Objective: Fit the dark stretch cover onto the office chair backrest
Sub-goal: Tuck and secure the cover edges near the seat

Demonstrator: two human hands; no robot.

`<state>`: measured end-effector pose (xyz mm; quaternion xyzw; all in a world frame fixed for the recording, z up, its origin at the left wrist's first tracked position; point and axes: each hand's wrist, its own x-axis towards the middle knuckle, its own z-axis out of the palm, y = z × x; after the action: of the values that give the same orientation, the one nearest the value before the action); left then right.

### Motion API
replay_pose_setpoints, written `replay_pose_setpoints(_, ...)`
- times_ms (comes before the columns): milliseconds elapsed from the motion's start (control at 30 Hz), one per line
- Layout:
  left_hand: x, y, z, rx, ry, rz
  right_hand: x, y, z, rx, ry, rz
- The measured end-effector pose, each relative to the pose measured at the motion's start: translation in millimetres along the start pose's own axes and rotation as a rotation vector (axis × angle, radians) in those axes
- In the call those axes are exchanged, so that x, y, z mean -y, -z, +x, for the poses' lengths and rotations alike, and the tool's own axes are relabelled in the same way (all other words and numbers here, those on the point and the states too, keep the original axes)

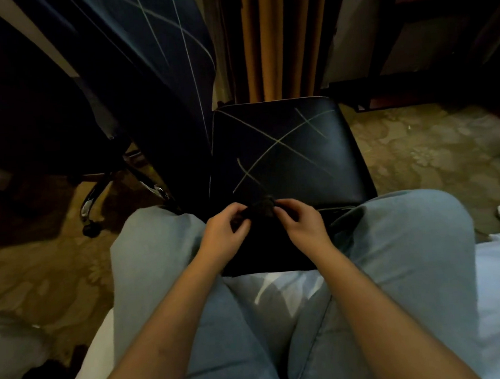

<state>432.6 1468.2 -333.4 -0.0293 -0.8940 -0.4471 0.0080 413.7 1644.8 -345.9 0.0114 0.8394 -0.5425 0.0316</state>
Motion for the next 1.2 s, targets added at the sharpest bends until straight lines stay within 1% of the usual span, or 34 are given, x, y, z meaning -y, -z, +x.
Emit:
replay_pose_setpoints(67,-3,2,4,-0.009,-0.008,-0.063,0,-1,2,0.044,0.024,-0.046)
replay_pose_setpoints(100,-5,3,7,-0.015,-0.008,-0.1,1,1,3,0.06,0.024,-0.025)
replay_pose_setpoints(233,-22,2,16,-0.015,-0.007,-0.245,8,11,4,0.162,-0.005,0.294)
replay_pose_setpoints(300,-30,0,20,-0.032,0.0,-0.33,10,18,6,0.202,-0.03,0.379)
replay_pose_setpoints(367,-37,-1,25,-0.065,0.001,-0.335,12,24,8,0.211,-0.042,0.402)
replay_pose_setpoints(467,-45,-4,33,-0.102,-0.058,-0.203,12,30,5,0.121,-0.062,0.382)
replay_pose_setpoints(600,-53,-13,46,-0.055,-0.103,-0.085,7,36,12,-0.038,-0.087,0.304)
replay_pose_setpoints(700,-58,-22,61,0.009,-0.11,-0.088,5,50,28,-0.04,-0.053,0.18)
replay_pose_setpoints(833,-67,-40,95,0.116,-0.148,0.03,-5,84,62,-0.069,-0.003,-0.054)
replay_pose_setpoints(967,-82,-68,133,0.224,-0.161,0.194,-21,124,100,-0.193,-0.048,-0.17)
replay_pose_setpoints(1033,-92,-84,148,0.241,-0.236,0.256,-33,143,115,-0.262,-0.094,-0.175)
replay_pose_setpoints(1133,-106,-108,170,0.294,-0.344,0.406,-52,167,135,-0.314,-0.199,-0.157)
replay_pose_setpoints(1200,-110,-120,183,0.338,-0.385,0.483,-62,181,143,-0.358,-0.273,-0.139)
